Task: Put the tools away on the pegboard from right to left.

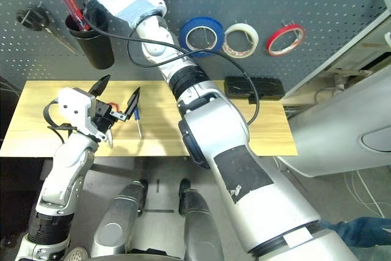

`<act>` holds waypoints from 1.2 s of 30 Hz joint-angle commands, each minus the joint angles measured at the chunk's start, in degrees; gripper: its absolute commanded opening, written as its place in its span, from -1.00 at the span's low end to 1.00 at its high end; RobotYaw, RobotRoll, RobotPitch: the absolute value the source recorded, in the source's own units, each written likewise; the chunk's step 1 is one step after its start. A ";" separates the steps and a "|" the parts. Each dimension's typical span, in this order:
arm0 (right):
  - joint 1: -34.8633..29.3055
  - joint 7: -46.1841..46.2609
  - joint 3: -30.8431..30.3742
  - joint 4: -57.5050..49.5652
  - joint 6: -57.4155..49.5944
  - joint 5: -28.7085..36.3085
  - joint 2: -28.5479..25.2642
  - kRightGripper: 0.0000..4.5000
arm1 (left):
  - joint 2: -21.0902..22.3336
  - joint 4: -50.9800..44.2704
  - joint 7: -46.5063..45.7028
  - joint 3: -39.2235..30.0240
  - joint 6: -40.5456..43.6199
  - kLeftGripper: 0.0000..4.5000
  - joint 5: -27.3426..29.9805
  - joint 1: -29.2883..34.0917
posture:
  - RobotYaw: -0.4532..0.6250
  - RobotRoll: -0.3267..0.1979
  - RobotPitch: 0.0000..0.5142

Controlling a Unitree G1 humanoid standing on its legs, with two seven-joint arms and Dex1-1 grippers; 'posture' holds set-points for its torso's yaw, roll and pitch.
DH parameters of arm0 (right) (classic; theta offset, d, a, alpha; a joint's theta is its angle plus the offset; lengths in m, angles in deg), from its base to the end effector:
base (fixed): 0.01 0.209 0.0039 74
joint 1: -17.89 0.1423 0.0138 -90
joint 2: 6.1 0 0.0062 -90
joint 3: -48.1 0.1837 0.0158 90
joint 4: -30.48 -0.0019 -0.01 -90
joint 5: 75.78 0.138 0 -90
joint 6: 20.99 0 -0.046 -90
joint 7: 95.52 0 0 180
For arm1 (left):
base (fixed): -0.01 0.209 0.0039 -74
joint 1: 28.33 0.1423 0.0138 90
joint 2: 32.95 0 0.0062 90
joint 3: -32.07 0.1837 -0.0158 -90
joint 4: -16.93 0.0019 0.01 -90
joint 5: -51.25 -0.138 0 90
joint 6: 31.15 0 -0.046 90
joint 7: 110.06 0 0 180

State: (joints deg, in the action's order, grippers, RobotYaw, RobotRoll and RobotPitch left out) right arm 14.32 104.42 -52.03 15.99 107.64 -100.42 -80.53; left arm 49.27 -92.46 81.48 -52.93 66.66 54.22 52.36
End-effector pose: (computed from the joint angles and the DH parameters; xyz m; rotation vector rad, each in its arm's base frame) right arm 0.3523 -0.0174 0.2664 -0.5449 -0.9686 0.2532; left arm 0.2193 0.1420 0.1290 0.1235 -0.3409 -0.3509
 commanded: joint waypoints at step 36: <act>-4.50 4.23 -2.84 -0.13 1.28 -2.61 -0.91 -0.88 | 0.47 -0.30 0.54 -0.51 0.77 1.00 0.09 0.19 | 0.40 0.25 0.32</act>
State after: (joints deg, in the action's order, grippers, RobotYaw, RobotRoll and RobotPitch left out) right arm 10.39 108.48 -54.36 16.32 108.62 -102.81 -81.88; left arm 49.46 -93.33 81.58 -53.29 67.11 54.19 51.82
